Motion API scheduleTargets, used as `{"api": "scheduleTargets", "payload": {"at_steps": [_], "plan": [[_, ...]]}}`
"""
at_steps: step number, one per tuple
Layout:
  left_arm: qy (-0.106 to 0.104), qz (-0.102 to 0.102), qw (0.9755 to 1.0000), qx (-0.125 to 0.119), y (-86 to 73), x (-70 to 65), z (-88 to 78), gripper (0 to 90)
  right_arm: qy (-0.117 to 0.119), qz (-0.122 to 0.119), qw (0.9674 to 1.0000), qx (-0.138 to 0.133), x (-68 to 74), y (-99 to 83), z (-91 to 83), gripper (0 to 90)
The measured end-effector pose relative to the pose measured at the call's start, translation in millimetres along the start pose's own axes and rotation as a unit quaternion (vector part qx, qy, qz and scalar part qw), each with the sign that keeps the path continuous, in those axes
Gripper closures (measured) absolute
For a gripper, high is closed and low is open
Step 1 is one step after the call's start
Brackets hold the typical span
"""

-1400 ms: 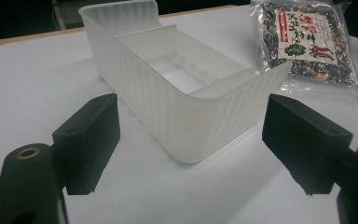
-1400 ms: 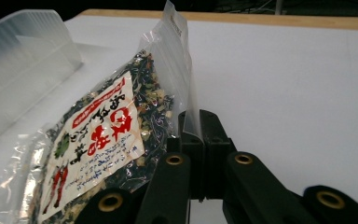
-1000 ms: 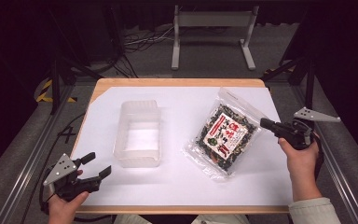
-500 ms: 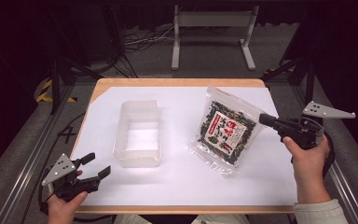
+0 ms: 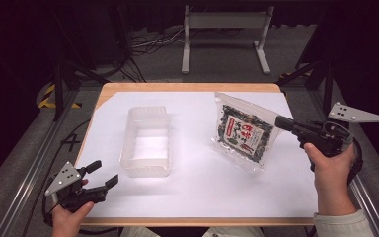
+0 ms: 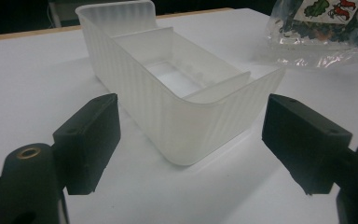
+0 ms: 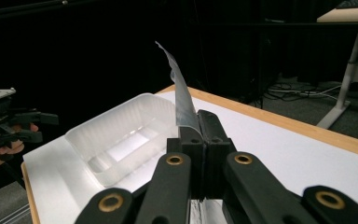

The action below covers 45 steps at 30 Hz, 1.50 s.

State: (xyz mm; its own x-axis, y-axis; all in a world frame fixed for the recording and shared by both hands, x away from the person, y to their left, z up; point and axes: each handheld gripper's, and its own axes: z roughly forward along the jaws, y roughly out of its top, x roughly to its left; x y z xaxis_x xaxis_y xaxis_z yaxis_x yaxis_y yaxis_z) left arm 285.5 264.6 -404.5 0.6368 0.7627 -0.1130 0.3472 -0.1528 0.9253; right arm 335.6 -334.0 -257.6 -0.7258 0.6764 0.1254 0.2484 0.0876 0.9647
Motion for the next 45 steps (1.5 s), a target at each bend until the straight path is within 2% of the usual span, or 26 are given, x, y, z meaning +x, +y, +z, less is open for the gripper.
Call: {"api": "scheduleTargets", "payload": {"at_steps": [6, 11, 18, 22, 35, 45], "plan": [[-0.006, 0.007, 0.9999, -0.008, 10.8, -5.3, 3.2, 18.0, 0.008, -0.008, 0.9999, -0.006, 2.9, 8.5, -1.5, 90.0], [-0.024, 0.008, 0.9997, -0.002, 21.2, -12.2, 7.4, 16.9, 0.015, -0.023, 0.9996, -0.011, 11.9, 18.7, -2.1, 90.0], [-0.034, 0.019, 0.9992, -0.013, 32.8, -18.8, 10.5, 16.4, 0.025, -0.039, 0.9988, -0.012, 21.6, 30.1, -0.5, 90.0], [-0.038, 0.027, 0.9986, -0.025, 46.4, -26.9, 15.0, 16.2, 0.036, -0.041, 0.9984, -0.013, 26.2, 35.9, 2.0, 90.0], [-0.076, 0.056, 0.9939, -0.058, 88.5, -56.4, 46.2, 16.1, 0.068, -0.062, 0.9957, -0.008, 39.9, 49.9, 10.0, 90.0], [-0.1, 0.054, 0.9894, -0.09, 116.4, -68.4, 69.7, 16.7, 0.095, -0.065, 0.9933, -0.009, 46.3, 52.2, 16.8, 90.0]]}}
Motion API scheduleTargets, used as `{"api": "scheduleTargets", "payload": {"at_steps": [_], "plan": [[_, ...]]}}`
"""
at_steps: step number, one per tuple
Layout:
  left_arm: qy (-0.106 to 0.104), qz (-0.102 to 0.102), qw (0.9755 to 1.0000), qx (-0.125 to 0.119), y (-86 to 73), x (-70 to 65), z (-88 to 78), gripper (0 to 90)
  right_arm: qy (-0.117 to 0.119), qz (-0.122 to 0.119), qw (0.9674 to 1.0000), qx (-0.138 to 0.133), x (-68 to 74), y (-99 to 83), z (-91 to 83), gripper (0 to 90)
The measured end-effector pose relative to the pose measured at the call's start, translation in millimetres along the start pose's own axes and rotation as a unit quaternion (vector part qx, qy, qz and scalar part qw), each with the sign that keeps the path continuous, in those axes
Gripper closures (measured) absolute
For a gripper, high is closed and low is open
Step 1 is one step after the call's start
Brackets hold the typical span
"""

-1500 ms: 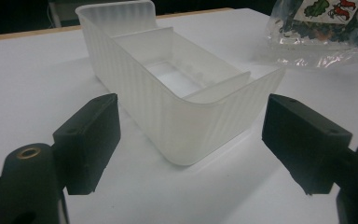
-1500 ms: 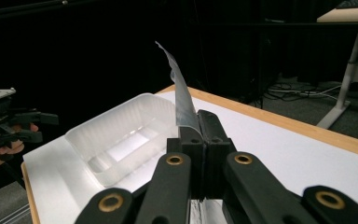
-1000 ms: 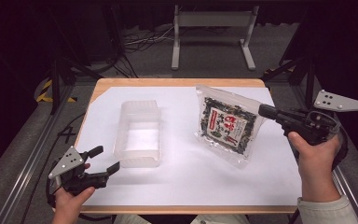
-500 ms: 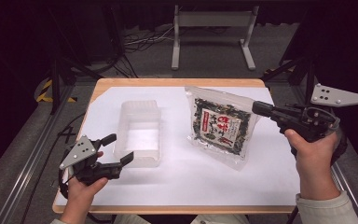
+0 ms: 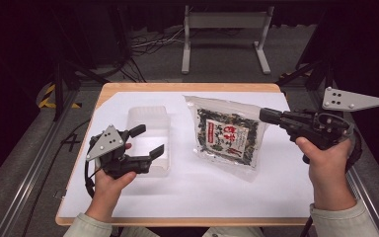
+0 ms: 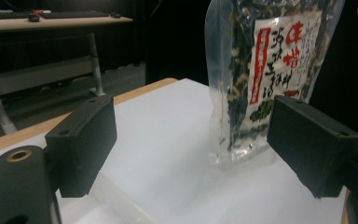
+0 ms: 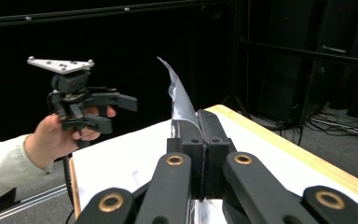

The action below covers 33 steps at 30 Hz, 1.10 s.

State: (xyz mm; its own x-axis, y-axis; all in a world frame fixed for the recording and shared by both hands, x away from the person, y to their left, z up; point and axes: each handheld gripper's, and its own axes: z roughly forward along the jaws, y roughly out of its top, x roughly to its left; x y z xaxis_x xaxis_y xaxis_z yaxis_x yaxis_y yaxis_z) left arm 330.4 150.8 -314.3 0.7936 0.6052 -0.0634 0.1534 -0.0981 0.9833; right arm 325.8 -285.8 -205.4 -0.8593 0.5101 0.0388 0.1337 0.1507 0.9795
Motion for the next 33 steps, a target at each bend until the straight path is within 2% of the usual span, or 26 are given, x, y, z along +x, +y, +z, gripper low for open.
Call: {"api": "scheduleTargets", "payload": {"at_steps": [6, 8, 14, 20, 26, 31, 33], "plan": [[-0.024, 0.004, 0.9997, -0.002, 6.3, -2.4, 17.7, 15.8, 0.014, -0.003, 0.9999, -0.007, 3.2, -0.5, 4.3, 90.0], [-0.023, 0.012, 0.9997, 0.0, 7.0, -4.0, 23.9, 15.6, 0.018, -0.003, 0.9998, -0.008, 5.2, -1.0, 6.4, 90.0], [-0.051, 0.003, 0.9987, -0.009, 10.2, -6.8, 42.0, 16.1, 0.027, -0.026, 0.9993, -0.009, 13.9, -3.0, 11.2, 90.0], [-0.071, 0.011, 0.9974, -0.006, 12.8, -11.0, 52.0, 17.2, 0.031, -0.029, 0.999, -0.013, 17.8, -7.4, 12.4, 90.0], [-0.097, 0.016, 0.9952, 0.001, 12.8, -15.0, 62.7, 16.7, 0.039, -0.034, 0.9985, -0.015, 21.1, -10.8, 11.5, 90.0], [-0.128, 0.006, 0.9918, -0.003, 8.3, -13.1, 72.7, 15.9, 0.048, -0.026, 0.9981, -0.029, 20.8, -17.9, 11.9, 90.0], [-0.131, 0.005, 0.9914, -0.005, 7.2, -13.0, 74.3, 19.2, 0.051, -0.025, 0.9978, -0.034, 21.2, -21.4, 12.1, 90.0]]}}
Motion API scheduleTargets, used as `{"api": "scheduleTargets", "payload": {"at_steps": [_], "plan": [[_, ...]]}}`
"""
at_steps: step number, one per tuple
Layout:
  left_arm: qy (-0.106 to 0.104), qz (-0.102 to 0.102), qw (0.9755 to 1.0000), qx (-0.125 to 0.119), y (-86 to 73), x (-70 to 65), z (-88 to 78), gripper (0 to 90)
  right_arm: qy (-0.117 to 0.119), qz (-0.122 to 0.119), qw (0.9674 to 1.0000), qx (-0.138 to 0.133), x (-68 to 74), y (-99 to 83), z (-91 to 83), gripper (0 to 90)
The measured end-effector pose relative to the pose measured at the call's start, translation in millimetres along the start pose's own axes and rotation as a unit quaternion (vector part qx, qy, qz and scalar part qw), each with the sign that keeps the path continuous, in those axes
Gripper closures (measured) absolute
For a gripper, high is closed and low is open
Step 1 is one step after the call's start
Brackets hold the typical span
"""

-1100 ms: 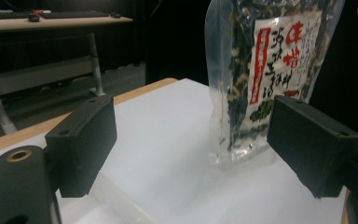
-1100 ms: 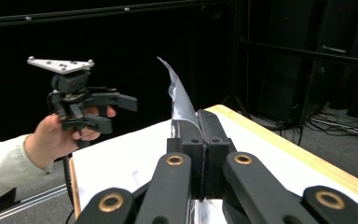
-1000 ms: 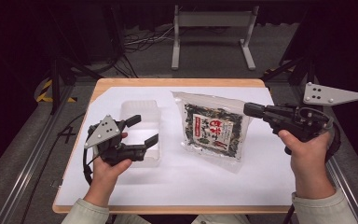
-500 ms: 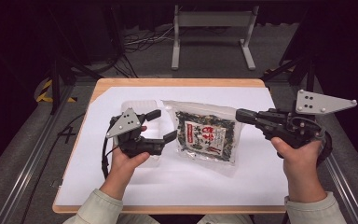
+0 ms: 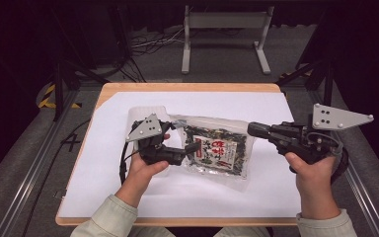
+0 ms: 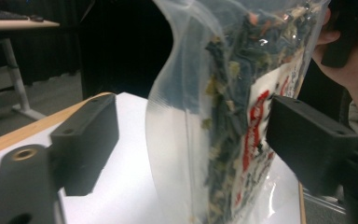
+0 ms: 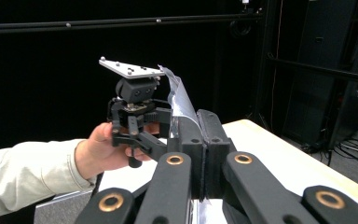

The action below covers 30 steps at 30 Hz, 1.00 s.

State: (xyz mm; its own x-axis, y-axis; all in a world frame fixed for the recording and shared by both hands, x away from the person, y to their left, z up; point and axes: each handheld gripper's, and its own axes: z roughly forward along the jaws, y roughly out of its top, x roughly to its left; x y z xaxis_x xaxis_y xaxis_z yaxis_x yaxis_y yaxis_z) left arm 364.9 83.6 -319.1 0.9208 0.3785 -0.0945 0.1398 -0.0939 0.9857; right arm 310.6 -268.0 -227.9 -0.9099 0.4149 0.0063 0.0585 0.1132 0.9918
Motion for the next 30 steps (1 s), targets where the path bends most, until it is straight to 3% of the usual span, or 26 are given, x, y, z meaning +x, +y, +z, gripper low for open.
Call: {"api": "scheduleTargets", "payload": {"at_steps": [8, 10, 12, 18, 20, 22, 26, 28, 30], "plan": [[-0.034, 0.001, 0.9994, 0.007, -6.3, -0.2, 10.5, 28.0, -0.001, 0.007, 0.9993, -0.037, 2.0, -17.2, -4.4, 90.0], [-0.055, -0.01, 0.9984, 0.012, -9.8, -1.7, 14.9, 33.3, 0.001, 0.015, 0.999, -0.042, 0.9, -22.7, -4.1, 90.0], [-0.062, -0.014, 0.9978, 0.018, -11.7, -2.2, 17.2, 34.6, 0.0, 0.013, 0.9991, -0.039, 0.9, -23.1, -2.5, 90.0], [-0.061, 0.002, 0.998, 0.013, -13.9, -1.9, 16.2, 36.8, 0.005, 0.021, 0.9987, -0.047, -1.2, -26.2, -0.9, 90.0], [-0.088, -0.017, 0.9957, 0.023, -15.7, 3.0, 18.4, 41.0, 0.004, 0.022, 0.9987, -0.045, -1.6, -27.1, -0.7, 90.0], [-0.093, -0.02, 0.9952, 0.024, -16.7, 3.6, 19.1, 41.9, 0.001, 0.021, 0.9988, -0.044, -1.7, -27.5, -0.5, 90.0], [-0.096, 0.002, 0.9952, 0.019, -16.6, -0.6, 18.9, 46.4, -0.004, 0.025, 0.9987, -0.045, -4.1, -29.7, -1.7, 90.0], [-0.091, 0.019, 0.9955, 0.019, -15.7, -4.6, 18.0, 55.7, -0.005, 0.027, 0.9986, -0.046, -5.5, -30.8, -2.6, 90.0], [-0.089, 0.029, 0.9955, 0.017, -15.4, -6.2, 17.3, 57.1, -0.009, 0.028, 0.9986, -0.045, -6.4, -32.1, -2.8, 90.0]]}}
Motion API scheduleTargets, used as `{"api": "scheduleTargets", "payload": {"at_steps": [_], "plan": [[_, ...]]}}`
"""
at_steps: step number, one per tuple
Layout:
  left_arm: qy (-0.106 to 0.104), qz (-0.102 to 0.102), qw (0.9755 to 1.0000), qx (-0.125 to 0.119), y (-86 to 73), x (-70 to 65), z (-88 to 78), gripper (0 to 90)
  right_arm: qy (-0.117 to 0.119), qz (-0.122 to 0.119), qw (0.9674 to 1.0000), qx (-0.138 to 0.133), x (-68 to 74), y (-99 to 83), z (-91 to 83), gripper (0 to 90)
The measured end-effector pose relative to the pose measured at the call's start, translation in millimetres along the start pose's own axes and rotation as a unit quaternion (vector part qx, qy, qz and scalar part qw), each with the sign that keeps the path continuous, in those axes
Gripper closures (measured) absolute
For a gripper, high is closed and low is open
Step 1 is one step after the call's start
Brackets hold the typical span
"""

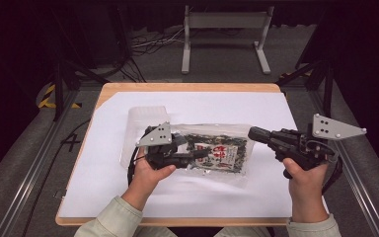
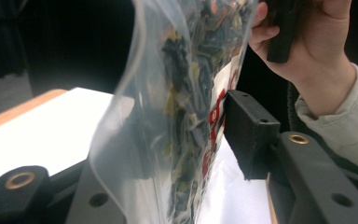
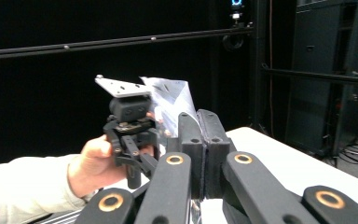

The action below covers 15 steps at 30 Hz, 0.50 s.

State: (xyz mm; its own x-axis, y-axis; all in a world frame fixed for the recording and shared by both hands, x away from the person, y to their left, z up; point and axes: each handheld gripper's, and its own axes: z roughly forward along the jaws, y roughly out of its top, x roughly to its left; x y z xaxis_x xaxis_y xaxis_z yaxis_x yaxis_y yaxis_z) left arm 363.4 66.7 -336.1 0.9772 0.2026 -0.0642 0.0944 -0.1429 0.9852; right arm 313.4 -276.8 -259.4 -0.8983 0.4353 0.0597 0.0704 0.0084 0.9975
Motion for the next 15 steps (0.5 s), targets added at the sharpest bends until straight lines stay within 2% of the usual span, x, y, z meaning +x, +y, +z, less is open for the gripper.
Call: {"api": "scheduleTargets", "payload": {"at_steps": [8, 12, 15], "plan": [[-0.018, -0.002, 0.9998, 0.006, 0.3, -0.7, -1.7, 62.9, -0.015, 0.0, 0.9999, 0.001, -2.6, -1.8, -1.6, 90.0], [-0.047, -0.027, 0.9984, 0.017, 0.8, -0.6, -2.5, 67.6, -0.025, -0.001, 0.9997, 0.005, -4.7, -2.7, -2.5, 89.3], [-0.047, -0.022, 0.9984, 0.021, 1.3, -2.2, -1.5, 69.6, -0.033, -0.005, 0.9994, 0.006, -5.0, -2.4, -3.0, 88.1]]}}
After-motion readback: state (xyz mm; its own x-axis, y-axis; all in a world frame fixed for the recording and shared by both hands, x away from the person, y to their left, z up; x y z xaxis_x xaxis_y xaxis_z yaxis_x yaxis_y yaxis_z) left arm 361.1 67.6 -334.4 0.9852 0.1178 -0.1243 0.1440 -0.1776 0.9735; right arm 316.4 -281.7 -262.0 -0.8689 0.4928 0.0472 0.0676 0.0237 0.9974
